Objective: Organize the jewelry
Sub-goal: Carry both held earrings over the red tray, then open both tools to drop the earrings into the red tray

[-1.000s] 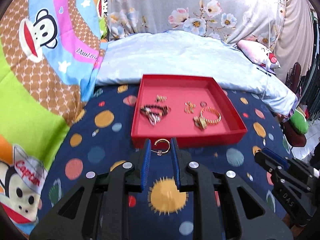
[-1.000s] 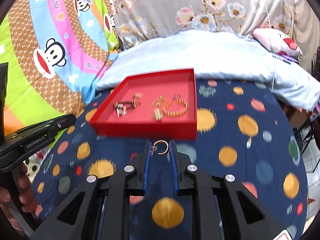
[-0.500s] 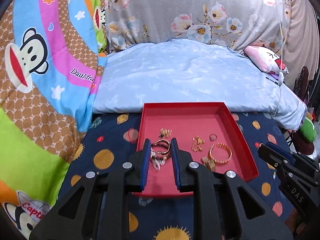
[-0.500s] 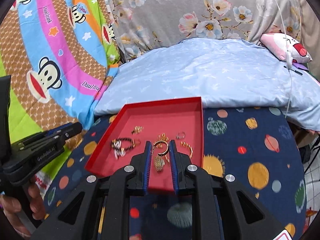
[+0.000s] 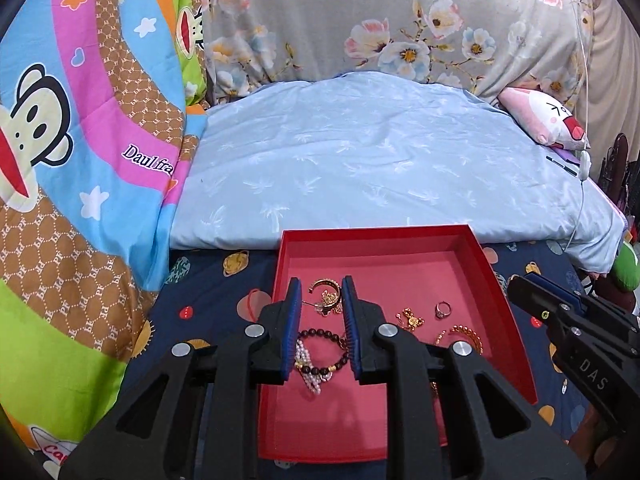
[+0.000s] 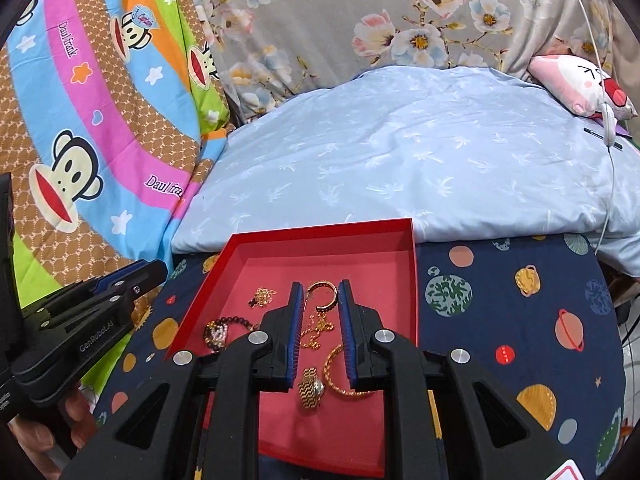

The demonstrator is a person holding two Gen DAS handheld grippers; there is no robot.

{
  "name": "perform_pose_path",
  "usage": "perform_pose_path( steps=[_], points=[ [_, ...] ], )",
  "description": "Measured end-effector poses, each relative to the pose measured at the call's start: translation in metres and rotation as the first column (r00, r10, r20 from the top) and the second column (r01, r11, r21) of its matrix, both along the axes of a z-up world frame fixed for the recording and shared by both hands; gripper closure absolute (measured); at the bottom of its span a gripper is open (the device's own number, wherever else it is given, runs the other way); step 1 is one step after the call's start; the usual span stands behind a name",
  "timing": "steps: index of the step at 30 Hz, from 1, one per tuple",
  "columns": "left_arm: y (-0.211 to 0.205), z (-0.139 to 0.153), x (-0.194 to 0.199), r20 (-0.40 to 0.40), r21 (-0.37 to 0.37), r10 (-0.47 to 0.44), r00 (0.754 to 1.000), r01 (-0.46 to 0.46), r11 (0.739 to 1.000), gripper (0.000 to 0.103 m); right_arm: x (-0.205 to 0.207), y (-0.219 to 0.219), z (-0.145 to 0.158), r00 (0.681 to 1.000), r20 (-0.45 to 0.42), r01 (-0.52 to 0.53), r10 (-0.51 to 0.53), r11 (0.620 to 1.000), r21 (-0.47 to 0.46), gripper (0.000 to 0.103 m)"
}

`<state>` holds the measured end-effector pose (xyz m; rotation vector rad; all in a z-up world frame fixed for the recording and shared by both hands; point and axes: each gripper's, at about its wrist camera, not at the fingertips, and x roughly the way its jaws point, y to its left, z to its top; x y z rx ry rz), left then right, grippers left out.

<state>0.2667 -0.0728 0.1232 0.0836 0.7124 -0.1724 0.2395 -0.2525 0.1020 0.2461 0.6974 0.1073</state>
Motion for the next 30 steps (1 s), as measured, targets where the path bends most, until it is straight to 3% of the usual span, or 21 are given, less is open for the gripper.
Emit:
perform_pose_path(
  steps=[30],
  points=[
    [-0.014, -0.044, 0.047, -0.071, 0.038, 0.013, 0.997, -0.010, 0.999, 0.083, 0.050, 0.016, -0.044, 0.996, -0.082, -0.022, 0.018, 0.999, -0.046, 0.087]
  ],
)
